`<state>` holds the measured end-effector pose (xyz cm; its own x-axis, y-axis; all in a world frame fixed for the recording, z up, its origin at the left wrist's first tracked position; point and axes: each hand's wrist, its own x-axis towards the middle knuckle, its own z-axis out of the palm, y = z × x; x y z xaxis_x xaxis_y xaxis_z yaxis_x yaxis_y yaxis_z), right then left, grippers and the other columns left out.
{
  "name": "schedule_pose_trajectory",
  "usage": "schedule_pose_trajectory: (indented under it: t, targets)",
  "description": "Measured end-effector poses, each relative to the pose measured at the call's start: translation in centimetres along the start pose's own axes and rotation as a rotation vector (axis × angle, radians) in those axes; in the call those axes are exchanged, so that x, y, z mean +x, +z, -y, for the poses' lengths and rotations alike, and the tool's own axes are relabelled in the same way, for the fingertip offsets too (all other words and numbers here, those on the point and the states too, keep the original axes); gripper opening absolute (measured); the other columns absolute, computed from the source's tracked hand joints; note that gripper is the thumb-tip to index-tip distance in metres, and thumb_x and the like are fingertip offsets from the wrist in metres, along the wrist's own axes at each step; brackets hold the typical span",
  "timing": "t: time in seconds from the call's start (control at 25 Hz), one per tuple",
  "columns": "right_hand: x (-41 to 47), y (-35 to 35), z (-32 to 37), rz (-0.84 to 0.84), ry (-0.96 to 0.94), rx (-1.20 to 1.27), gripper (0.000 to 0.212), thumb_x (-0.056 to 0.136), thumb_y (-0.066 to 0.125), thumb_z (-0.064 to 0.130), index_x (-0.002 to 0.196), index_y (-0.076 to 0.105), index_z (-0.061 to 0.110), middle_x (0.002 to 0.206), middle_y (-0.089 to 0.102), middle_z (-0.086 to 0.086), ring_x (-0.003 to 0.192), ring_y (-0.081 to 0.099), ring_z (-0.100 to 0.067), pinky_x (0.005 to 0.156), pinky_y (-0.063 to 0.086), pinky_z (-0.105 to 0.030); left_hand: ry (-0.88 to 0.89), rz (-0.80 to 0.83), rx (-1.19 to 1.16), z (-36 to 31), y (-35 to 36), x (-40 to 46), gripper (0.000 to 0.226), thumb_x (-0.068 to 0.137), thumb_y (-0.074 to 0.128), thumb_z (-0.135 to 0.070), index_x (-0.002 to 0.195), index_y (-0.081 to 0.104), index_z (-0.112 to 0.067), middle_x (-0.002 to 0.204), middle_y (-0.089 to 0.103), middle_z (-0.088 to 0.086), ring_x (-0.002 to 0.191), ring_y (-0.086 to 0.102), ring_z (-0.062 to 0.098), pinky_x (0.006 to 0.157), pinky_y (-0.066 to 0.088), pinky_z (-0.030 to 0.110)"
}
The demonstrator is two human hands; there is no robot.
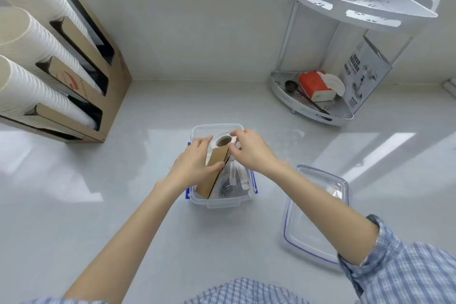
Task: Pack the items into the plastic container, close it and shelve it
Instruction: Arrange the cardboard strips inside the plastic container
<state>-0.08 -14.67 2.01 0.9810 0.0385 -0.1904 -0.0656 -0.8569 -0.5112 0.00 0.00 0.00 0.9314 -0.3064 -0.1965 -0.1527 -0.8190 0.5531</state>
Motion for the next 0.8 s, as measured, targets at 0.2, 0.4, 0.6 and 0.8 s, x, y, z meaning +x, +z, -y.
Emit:
schedule_pose_trajectory:
  t: [0.2,0.4,0.6,0.8]
  targets:
    - [0.1,0.3,0.3,0.025,0.013,0.087,0.033,0.092,0.037,0.021,0.115,0.058,0.011,0.115,0.064,-0.014,0.107,0.055,-0.034,0.091,0.047,-0.04,-0.018,0.064,0.031,0.4,0.8,-0.1,0.057,0.082,0.053,-0.036,0.132,0.034,-0.02,0.137,0.046,0.002,0.122,0.047,0.021,0.099,0.041,0.042]
    - [-0.2,0.1,0.4,0.043,0.067,0.221,0.03,0.086,0.039,0.013,0.103,0.063,0.007,0.098,0.07,-0.019,0.096,0.064,-0.034,0.088,0.053,-0.044,-0.007,0.076,0.024,0.0,0.8,-0.3,0.041,0.082,0.049,-0.03,0.121,0.049,-0.019,0.123,0.058,0.002,0.113,0.054,0.023,0.091,0.046,0.041]
    - [-0.2,-0.5,0.4,0.037,0.092,0.273,0.031,0.08,0.043,0.007,0.102,0.066,0.009,0.086,0.065,-0.012,0.094,0.065,-0.035,0.089,0.053,-0.045,-0.016,-0.015,-0.15,0.2,0.4,-0.7,0.029,0.083,0.04,-0.015,0.107,0.057,-0.015,0.082,0.067,0.008,0.081,0.059,0.029,0.072,0.047,0.037]
    - [-0.6,-1.3,0.4,-0.023,0.084,0.336,0.032,0.081,0.043,0.005,0.102,0.066,0.013,0.074,0.061,-0.003,0.075,0.057,-0.025,0.077,0.052,-0.032,-0.042,-0.107,-0.228,0.4,-0.4,-0.7,0.025,0.087,0.031,-0.007,0.081,0.055,-0.009,0.059,0.046,0.005,0.063,0.042,0.025,0.051,0.031,0.023]
